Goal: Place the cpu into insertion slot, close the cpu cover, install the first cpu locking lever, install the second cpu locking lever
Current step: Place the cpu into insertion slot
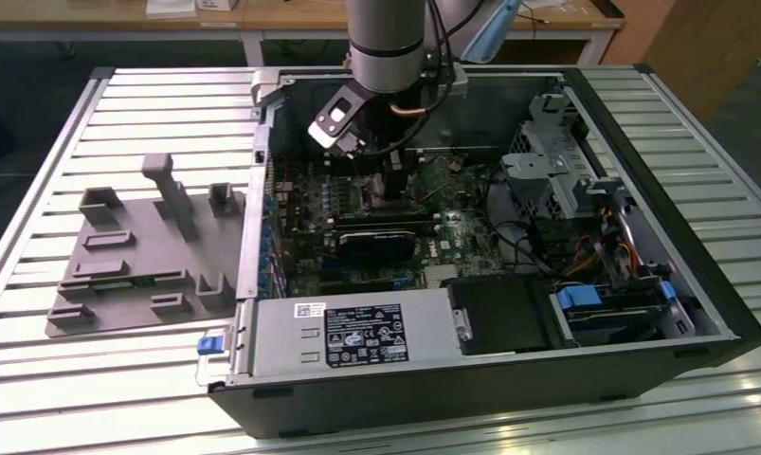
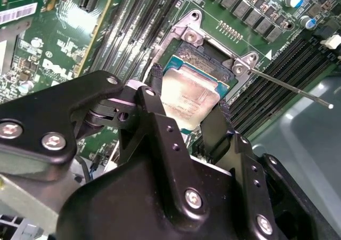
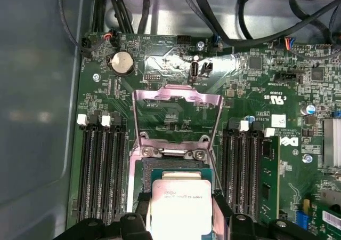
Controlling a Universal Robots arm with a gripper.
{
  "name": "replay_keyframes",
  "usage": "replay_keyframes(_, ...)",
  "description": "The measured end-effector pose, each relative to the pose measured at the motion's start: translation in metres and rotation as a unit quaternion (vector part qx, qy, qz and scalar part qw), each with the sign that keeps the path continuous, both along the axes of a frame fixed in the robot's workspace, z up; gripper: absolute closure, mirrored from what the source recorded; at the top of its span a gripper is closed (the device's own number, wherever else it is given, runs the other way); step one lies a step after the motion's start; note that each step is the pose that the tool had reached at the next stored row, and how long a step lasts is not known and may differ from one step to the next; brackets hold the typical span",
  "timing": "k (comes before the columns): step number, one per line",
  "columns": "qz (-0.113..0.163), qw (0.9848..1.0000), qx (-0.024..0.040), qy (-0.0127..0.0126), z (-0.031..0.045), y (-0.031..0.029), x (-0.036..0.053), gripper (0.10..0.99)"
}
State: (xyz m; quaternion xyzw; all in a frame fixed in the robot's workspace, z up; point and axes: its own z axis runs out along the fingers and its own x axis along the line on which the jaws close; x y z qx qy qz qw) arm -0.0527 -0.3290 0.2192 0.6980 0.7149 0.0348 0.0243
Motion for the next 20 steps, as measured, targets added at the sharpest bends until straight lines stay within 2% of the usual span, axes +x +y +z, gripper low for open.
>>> replay_keyframes(6, -0.006, 1.0, 0.0001, 0.0, -0.0073, 0.004, -0.001, 0.549)
replay_keyframes(20, -0.025, 0.9997, 0.0, 0.0, -0.0197, 0.006, -0.0012, 0.549)
